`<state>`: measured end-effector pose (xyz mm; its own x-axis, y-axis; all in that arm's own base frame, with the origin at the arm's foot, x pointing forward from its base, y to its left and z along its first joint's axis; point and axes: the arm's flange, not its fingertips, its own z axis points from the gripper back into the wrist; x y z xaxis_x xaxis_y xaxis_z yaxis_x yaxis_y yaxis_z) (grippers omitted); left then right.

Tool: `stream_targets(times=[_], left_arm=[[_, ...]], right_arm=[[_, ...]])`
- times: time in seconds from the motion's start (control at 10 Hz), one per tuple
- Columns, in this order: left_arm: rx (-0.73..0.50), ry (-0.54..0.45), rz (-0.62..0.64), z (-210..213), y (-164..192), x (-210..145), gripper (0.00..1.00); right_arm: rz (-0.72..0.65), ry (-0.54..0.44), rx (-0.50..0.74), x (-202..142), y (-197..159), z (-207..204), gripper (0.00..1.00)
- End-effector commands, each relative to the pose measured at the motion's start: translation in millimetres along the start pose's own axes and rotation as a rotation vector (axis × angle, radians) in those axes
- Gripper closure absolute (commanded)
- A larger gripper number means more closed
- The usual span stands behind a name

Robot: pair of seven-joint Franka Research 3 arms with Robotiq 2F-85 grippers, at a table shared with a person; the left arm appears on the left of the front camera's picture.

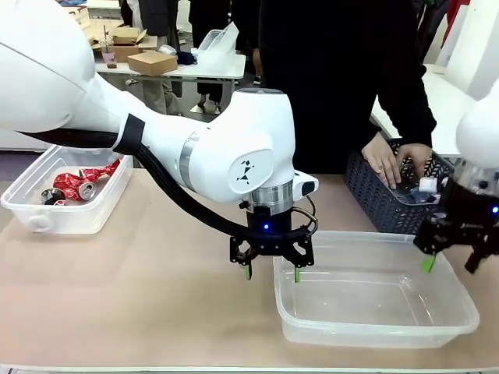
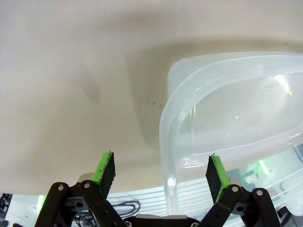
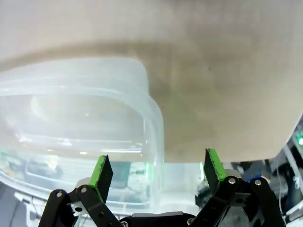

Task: Sort the waste into each basket.
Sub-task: Pick up the Organizing box on the right side of the table and lift it.

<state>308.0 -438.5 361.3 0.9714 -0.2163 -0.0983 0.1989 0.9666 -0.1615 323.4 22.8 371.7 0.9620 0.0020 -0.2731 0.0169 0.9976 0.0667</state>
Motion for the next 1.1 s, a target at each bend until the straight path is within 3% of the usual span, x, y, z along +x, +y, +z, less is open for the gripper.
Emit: stream_targets(times=[0.0, 0.4, 0.5, 0.6, 0.7, 0.8, 0.9, 1.0], left_arm=[[0.022, -0.026, 0.021, 1, 3, -4, 0.0], [0.031, -0.011, -0.001, -2, -3, 1, 0.0], [0.029, -0.016, -0.005, -2, -3, 0, 0.6], [0.03, -0.012, -0.013, -2, -4, -1, 0.6], [0.024, -0.015, -0.01, 0, -3, -2, 1.0], [0.015, -0.018, -0.008, 1, -2, -2, 0.65], [0.011, -0.022, -0.009, 1, -2, -3, 1.0], [0.009, -0.026, -0.01, 2, -2, -2, 1.0]], right_arm=[[0.028, 0.111, 0.019, -14, -19, -44, 0.0], [0.039, 0.046, 0.039, -34, -22, -61, 0.0], [0.055, 0.042, 0.042, -38, -21, -59, 0.0], [0.066, 0.038, 0.037, -37, -21, -57, 0.57], [0.063, 0.045, 0.03, -35, -21, -57, 0.58], [0.071, 0.044, 0.022, -34, -19, -57, 1.0], [0.073, 0.045, 0.02, -33, -18, -57, 0.63], [0.079, 0.051, 0.015, -31, -16, -57, 1.0]])
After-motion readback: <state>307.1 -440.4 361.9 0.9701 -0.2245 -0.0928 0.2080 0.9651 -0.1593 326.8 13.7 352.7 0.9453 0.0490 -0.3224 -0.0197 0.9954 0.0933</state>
